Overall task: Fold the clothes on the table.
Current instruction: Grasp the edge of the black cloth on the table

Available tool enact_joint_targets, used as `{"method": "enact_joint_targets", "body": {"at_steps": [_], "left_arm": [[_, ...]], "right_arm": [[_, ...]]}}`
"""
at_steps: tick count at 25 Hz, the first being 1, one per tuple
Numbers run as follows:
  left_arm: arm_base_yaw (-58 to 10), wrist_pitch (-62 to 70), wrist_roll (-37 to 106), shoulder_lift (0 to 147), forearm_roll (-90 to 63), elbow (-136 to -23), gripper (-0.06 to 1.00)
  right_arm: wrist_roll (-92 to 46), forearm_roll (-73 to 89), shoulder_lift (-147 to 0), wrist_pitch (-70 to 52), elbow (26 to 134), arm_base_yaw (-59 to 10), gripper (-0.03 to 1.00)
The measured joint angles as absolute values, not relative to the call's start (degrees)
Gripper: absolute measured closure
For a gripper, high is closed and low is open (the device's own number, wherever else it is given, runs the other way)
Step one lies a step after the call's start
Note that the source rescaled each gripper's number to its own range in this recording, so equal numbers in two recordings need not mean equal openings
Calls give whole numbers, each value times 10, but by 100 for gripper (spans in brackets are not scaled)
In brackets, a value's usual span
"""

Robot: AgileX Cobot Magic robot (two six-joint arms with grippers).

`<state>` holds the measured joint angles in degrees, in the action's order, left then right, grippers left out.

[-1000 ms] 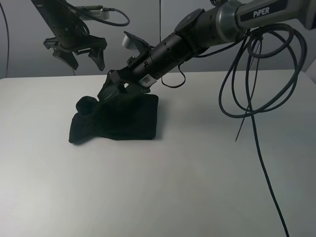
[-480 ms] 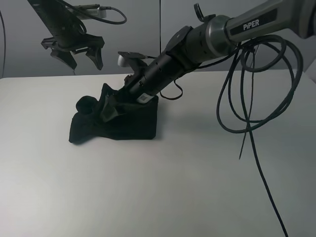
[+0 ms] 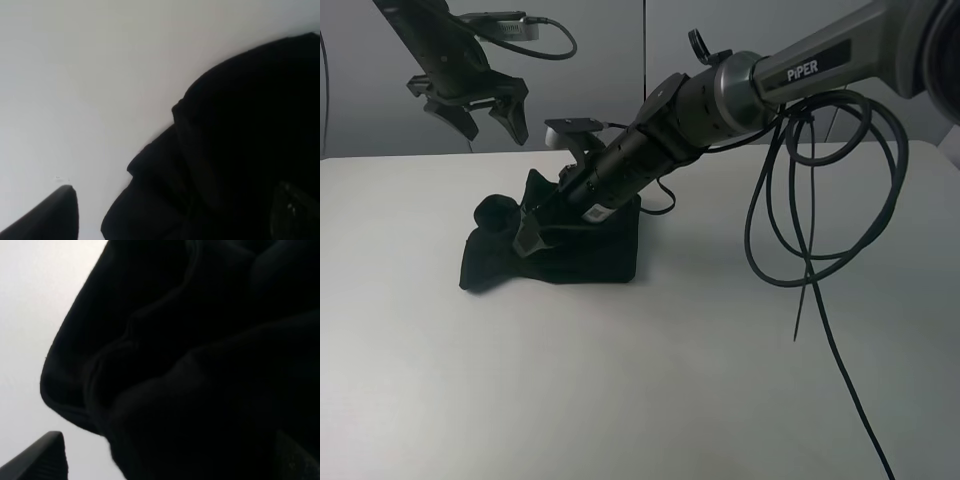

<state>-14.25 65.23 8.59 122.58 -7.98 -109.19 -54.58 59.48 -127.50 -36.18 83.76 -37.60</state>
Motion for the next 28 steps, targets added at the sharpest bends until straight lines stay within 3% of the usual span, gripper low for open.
{"method": "enact_joint_targets", "body": {"at_steps": [7,13,21,25,28], "left_arm": [[-133,659,117,1188,-105,-1093,-5],[-129,663,119,1186,-96,-1093,-5],[-103,657,118,1167,-117,-1093,-5],[-105,660,119,1167,-151,-1093,-5],[-131,665,121,1167,-159,-1093,-5]], "right_arm": [[-524,580,-1269,-357,837,-376,9],[-395,412,-1217,-349,837,-371,9],[-209,175,-1072,-363,783,-236,8],[-158,96,-970,-419,754,-180,-1],[-110,36,-897,-472,726,-172,-3]]}}
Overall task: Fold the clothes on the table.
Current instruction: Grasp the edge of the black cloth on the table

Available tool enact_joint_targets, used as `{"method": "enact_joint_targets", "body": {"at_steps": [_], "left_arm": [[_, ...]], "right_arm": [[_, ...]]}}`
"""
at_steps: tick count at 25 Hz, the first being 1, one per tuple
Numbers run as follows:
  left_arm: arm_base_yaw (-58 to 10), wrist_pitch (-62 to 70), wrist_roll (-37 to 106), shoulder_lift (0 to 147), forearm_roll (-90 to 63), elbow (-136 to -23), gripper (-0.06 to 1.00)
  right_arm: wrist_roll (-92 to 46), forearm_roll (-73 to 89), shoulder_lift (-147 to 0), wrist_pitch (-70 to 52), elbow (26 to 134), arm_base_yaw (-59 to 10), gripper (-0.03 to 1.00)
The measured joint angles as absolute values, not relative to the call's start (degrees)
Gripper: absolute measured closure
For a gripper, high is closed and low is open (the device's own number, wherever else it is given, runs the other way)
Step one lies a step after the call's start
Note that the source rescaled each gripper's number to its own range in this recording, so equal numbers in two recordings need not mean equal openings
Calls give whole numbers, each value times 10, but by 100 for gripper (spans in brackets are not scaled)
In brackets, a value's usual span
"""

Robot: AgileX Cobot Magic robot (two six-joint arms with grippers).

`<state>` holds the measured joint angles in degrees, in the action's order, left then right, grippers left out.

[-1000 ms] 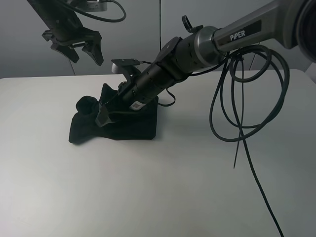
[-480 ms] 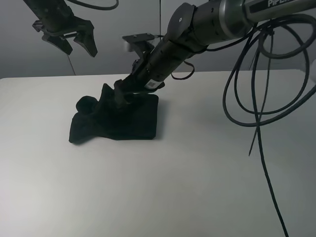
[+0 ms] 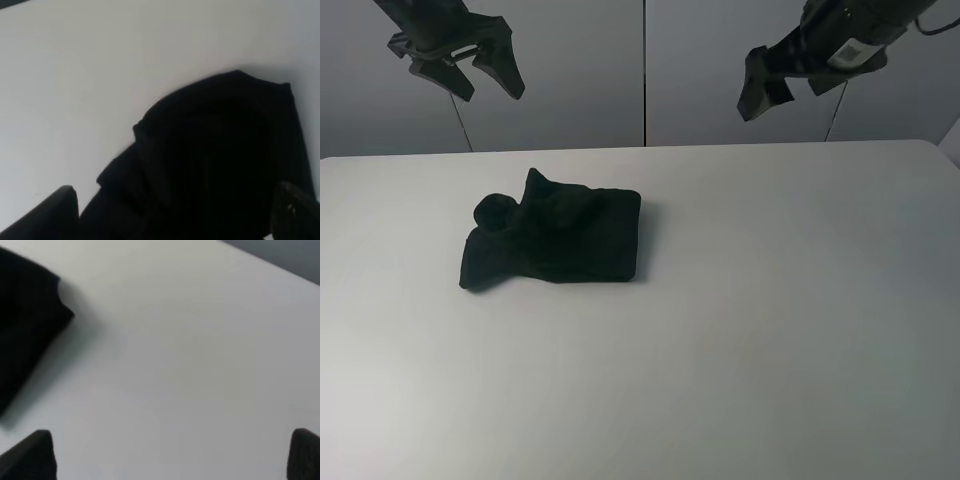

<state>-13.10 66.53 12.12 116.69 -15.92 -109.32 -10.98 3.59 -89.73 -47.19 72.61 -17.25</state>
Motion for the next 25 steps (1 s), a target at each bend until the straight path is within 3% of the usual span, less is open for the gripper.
{"method": "enact_joint_targets", "body": {"at_steps": [15,25], "left_arm": [[-347,677,-83,1167,19,-1067,-3],[-375,617,-196,1173,93,-944,-3]], "right_arm": [[71,-139,-525,-571,437,-172,-3],[85,-116,-405,-646,340,-172,-3]]}}
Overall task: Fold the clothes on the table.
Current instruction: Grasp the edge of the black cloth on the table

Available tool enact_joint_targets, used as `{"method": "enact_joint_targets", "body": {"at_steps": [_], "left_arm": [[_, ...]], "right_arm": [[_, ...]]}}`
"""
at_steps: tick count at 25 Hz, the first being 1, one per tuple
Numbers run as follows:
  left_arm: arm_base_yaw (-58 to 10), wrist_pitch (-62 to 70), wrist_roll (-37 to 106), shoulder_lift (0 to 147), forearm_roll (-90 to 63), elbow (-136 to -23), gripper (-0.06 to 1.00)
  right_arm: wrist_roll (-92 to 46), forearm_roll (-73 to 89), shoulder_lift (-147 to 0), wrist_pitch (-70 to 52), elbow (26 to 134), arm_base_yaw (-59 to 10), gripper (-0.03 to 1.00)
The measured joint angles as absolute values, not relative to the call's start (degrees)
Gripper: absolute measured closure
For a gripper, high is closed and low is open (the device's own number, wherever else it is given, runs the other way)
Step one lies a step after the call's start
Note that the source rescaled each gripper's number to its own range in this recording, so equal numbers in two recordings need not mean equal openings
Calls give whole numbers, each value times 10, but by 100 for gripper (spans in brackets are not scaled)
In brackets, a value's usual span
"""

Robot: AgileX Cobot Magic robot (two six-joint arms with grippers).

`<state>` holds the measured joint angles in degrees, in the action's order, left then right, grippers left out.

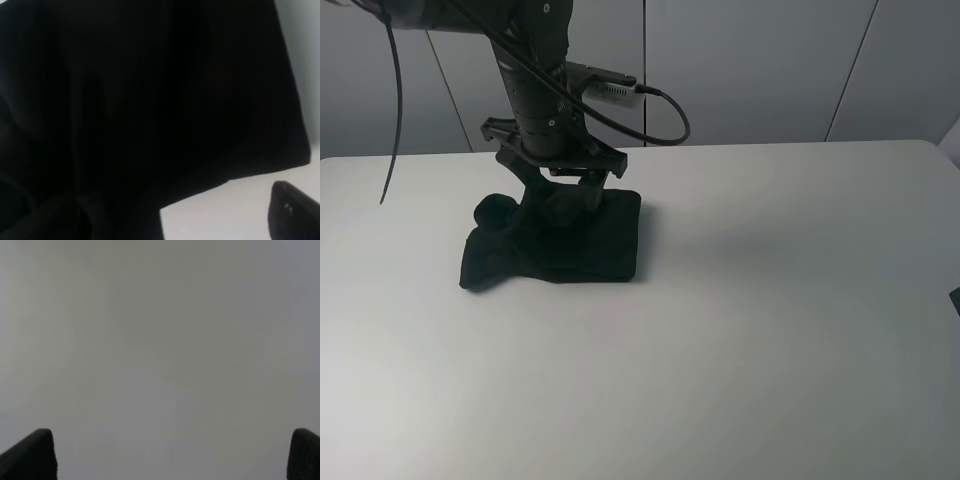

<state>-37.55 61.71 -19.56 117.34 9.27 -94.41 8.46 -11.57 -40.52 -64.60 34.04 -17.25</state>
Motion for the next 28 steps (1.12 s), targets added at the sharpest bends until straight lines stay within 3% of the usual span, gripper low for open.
{"method": "enact_joint_targets", "body": {"at_steps": [17,28], "left_arm": [[-374,619,-257,1214,153,-922,-3],[-310,648,-266,1214,180,-922,-3]], "right_arm": [[98,-100,-252,-614,305,-172,-3],[98,-100,-249,-613,305,-172,-3]]}}
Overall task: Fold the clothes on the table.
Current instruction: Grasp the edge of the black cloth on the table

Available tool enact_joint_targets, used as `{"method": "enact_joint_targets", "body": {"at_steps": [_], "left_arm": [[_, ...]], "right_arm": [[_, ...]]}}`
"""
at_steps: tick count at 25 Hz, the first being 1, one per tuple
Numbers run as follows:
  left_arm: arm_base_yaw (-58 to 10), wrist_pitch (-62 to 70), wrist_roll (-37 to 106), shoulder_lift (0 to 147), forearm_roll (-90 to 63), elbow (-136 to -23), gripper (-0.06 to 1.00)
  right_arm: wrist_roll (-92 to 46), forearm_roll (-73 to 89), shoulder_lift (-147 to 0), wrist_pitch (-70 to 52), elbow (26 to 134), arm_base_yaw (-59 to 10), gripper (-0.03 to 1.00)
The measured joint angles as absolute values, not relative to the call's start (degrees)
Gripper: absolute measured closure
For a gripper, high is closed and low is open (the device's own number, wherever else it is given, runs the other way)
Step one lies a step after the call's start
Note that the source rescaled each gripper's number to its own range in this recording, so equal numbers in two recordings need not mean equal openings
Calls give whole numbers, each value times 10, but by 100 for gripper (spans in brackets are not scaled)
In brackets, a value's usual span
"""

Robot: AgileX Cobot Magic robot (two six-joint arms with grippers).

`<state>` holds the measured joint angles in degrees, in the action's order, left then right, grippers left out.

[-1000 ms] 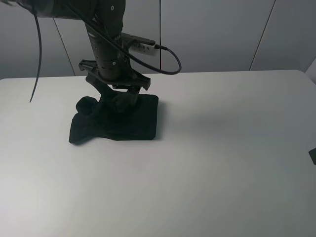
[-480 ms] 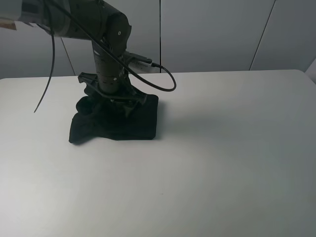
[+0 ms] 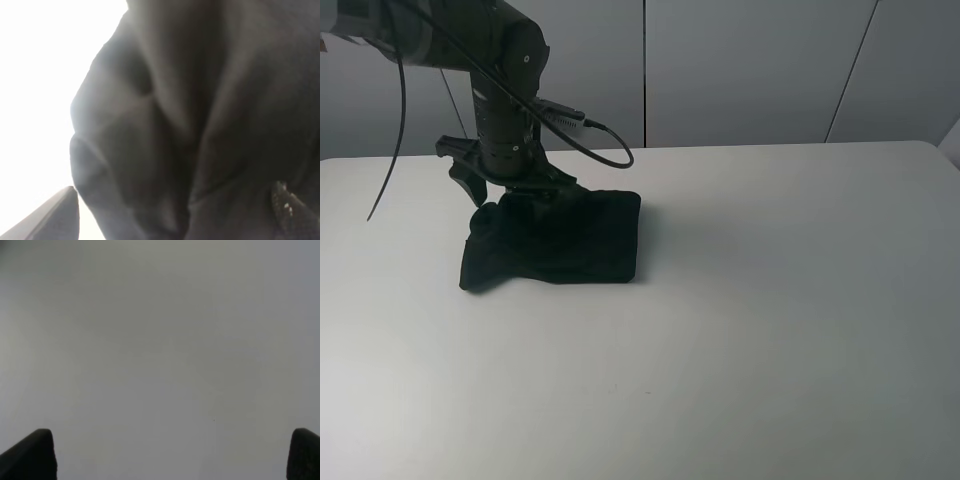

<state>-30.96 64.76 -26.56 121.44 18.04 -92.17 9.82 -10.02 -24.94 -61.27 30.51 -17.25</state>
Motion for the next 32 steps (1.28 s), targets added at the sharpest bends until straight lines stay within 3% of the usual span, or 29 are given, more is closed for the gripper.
{"method": "enact_joint_targets", "body": {"at_steps": [20,25,32], "left_arm": [[-256,666,-262,1213,213,-922,-3],[-267,604,-225,1180,121,-922,-3],[-299,577,-198,1140,109,-922,-3]], "right_arm": [[98,-110,-249,-613,305,-172,-3],[98,-110,-249,-613,305,-172,-3],[98,-110,-249,-613,305,-172,-3]]}}
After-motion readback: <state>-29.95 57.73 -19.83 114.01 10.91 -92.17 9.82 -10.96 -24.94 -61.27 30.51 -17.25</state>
